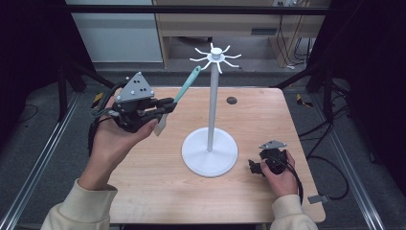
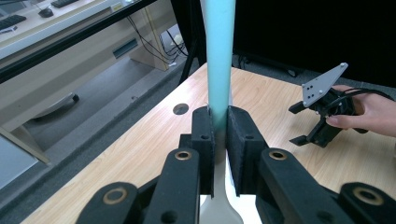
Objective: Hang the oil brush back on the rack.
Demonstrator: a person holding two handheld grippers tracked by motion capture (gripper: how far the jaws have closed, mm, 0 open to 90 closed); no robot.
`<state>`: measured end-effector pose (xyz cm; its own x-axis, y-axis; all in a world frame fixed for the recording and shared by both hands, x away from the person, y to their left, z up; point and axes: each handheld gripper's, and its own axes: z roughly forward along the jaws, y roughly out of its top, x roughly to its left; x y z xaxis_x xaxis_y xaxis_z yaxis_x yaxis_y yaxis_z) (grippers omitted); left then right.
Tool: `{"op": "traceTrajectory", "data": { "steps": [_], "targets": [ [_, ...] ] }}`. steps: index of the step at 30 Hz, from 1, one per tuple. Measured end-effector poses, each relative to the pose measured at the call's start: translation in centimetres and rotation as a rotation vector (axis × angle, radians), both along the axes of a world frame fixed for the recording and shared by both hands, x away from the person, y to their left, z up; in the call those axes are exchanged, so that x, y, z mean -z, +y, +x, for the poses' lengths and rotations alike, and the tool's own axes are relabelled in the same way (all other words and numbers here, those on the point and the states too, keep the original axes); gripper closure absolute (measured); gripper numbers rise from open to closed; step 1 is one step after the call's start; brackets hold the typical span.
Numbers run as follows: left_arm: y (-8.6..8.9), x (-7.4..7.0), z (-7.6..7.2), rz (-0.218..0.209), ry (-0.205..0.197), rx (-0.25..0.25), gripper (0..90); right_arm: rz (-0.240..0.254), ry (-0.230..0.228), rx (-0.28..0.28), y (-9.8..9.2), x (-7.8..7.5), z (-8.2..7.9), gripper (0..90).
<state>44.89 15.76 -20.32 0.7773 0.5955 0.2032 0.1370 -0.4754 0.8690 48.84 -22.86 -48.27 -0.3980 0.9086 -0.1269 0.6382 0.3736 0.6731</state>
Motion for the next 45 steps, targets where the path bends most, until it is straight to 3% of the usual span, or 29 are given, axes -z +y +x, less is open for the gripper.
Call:
{"op": "traceTrajectory", "data": {
  "steps": [17,45],
  "targets": [
    [-0.6,0.1,0.4,0.009,0.01,0.006,81.5,0.0,0.001,0.0,0.0,0.0,0.0,9.7],
    [-2.4,0.8,2.3,0.035,0.054,0.003,81.5,0.005,0.004,-0.001,0.0,0.0,0.0,9.8]
  ]
}}
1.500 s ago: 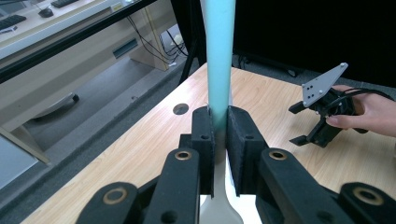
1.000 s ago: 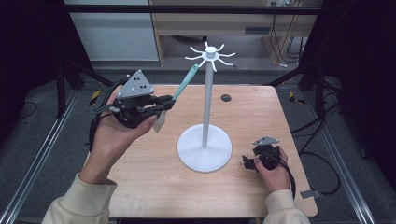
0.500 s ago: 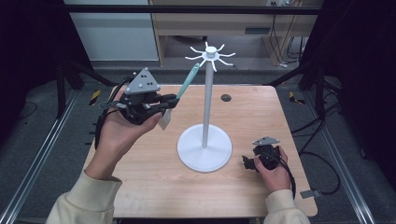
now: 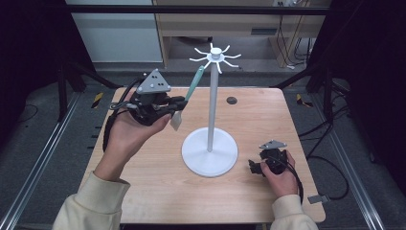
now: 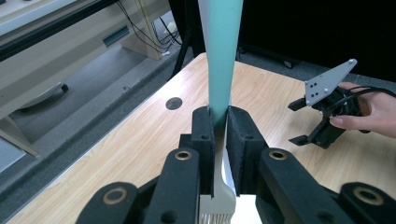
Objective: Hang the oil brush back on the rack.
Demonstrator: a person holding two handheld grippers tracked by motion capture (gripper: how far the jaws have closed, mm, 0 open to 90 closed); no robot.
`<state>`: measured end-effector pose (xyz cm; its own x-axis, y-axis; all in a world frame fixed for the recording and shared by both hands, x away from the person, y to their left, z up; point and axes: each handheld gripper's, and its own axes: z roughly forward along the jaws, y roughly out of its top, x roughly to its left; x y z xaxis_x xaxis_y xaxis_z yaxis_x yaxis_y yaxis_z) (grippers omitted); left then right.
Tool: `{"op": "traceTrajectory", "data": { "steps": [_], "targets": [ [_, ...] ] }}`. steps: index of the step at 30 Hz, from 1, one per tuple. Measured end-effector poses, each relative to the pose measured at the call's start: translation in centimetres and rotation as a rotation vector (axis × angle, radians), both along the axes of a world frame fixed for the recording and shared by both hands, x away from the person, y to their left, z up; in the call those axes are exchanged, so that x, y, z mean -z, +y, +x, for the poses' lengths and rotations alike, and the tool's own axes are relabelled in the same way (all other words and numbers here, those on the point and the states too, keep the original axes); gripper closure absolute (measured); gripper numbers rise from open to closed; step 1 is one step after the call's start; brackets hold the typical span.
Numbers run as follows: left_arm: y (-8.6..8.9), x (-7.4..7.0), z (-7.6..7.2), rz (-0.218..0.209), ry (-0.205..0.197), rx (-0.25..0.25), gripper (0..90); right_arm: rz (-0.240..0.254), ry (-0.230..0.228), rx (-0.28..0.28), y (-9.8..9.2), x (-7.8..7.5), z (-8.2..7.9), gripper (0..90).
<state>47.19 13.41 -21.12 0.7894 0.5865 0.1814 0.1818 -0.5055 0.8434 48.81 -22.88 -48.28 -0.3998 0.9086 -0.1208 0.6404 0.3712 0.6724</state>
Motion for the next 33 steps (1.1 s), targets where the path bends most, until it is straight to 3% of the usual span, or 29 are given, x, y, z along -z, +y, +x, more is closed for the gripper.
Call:
{"op": "traceTrajectory", "data": {
  "steps": [27,33],
  "targets": [
    [-0.23,0.35,0.31,-0.021,0.002,0.001,81.1,0.003,-0.004,0.001,0.0,-0.06,0.0,9.8],
    [-0.08,0.14,0.31,-0.049,-0.004,-0.002,80.3,0.004,-0.003,-0.001,0.05,-0.05,-0.02,9.7]
  ]
}}
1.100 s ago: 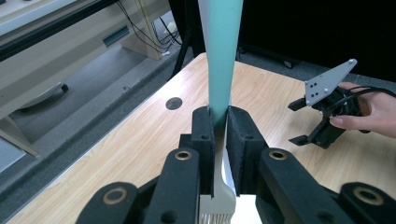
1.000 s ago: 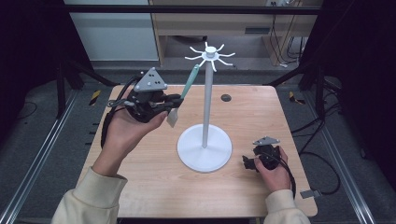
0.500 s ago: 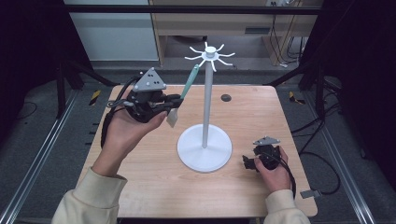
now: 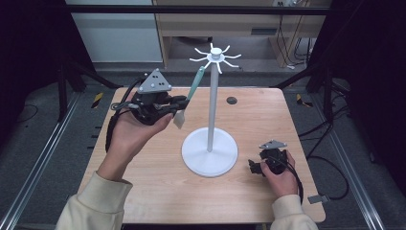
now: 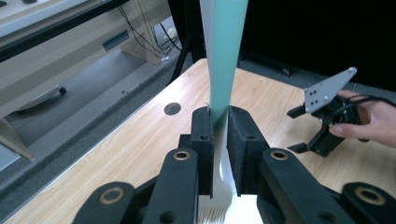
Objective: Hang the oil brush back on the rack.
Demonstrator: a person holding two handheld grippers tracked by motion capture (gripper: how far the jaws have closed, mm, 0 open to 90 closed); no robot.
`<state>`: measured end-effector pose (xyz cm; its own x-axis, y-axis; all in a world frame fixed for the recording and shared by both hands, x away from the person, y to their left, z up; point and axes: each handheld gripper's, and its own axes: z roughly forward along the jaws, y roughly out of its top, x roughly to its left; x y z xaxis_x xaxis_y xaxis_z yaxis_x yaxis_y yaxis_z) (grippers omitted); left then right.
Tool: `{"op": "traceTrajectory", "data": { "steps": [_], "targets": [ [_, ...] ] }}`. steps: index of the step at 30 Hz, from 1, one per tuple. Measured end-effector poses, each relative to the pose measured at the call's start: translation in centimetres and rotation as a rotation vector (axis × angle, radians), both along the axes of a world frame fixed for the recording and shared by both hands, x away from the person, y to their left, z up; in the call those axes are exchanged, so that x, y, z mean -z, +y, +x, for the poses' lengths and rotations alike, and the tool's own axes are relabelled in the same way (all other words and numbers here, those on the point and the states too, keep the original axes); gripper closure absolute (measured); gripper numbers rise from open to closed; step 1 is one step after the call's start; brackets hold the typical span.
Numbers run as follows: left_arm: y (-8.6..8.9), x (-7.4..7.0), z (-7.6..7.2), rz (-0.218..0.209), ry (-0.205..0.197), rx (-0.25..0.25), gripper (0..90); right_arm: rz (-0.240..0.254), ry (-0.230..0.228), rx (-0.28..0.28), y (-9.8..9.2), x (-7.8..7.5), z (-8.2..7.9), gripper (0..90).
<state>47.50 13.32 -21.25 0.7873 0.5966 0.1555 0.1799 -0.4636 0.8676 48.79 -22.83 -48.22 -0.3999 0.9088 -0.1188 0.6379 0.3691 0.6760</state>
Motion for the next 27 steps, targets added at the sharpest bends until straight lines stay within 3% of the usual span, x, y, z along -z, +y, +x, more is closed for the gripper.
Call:
{"op": "traceTrajectory", "data": {
  "steps": [11,19,22,27],
  "targets": [
    [-0.1,-0.4,-0.7,-0.008,-0.022,0.002,74.4,0.0,-0.002,0.001,0.0,0.0,0.0,9.7],
    [0.3,-0.5,-1.4,-0.009,-0.026,-0.021,53.4,-0.005,-0.003,0.0,-0.1,-0.1,0.0,9.7],
    [0.5,-0.3,-1.5,-0.027,-0.029,-0.021,44.0,-0.005,-0.005,0.002,-0.1,-0.1,0.0,9.7],
    [0.6,0.3,-1.5,-0.032,-0.045,-0.019,23.7,0.002,-0.008,0.005,-0.1,-0.1,-0.1,9.7]
  ]
}}
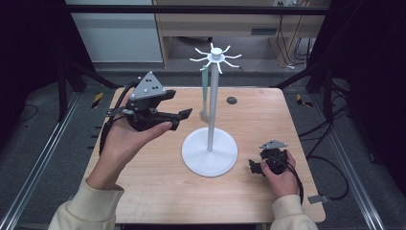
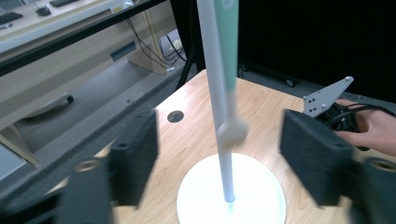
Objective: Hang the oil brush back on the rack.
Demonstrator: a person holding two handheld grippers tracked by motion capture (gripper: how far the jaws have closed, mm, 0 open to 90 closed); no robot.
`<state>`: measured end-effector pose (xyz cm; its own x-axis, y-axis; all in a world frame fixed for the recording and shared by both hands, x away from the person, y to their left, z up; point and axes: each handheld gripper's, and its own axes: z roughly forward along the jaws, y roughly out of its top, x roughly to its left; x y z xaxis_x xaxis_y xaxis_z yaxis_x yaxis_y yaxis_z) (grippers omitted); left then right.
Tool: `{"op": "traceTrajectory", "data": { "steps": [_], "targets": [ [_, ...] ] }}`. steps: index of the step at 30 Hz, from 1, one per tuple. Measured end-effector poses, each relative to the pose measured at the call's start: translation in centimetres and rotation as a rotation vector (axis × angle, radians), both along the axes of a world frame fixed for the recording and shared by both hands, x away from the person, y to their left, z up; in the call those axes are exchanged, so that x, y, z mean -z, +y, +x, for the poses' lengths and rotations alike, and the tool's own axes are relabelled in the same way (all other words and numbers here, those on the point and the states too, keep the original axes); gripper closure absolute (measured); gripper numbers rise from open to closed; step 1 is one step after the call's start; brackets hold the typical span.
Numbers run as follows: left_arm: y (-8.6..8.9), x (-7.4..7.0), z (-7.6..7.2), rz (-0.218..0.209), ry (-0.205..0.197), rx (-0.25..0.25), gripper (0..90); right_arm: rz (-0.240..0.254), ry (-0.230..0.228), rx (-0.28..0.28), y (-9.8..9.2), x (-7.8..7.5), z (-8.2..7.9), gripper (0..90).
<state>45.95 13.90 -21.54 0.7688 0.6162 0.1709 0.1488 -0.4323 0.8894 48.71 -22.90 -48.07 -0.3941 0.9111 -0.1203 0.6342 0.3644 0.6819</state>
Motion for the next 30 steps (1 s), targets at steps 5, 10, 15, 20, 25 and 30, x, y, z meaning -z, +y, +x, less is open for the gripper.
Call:
{"op": "traceTrajectory", "data": {
  "steps": [5,10,15,20,25,30],
  "targets": [
    [0.3,0.4,-0.2,-0.005,-0.018,-0.018,10.7,0.004,-0.009,0.004,0.0,-0.1,0.0,9.7],
    [1.1,0.9,-0.8,-0.022,-0.023,-0.023,6.8,0.006,-0.014,0.004,-0.1,-0.1,-0.1,9.7],
    [2.2,2.0,-1.5,-0.021,-0.008,-0.005,4.0,0.004,-0.017,0.006,-0.1,-0.2,-0.2,9.7],
    [3.1,3.7,-2.5,0.005,-0.002,0.001,3.5,0.005,-0.018,0.006,-0.1,-0.2,-0.2,9.7],
    [3.8,6.3,-3.5,0.048,-0.008,0.007,3.3,0.004,-0.014,0.008,-0.1,-0.2,-0.2,9.7],
    [4.1,9.0,-4.3,0.093,0.007,0.014,3.3,0.0,-0.013,0.01,0.0,-0.2,-0.3,9.7]
  ]
}}
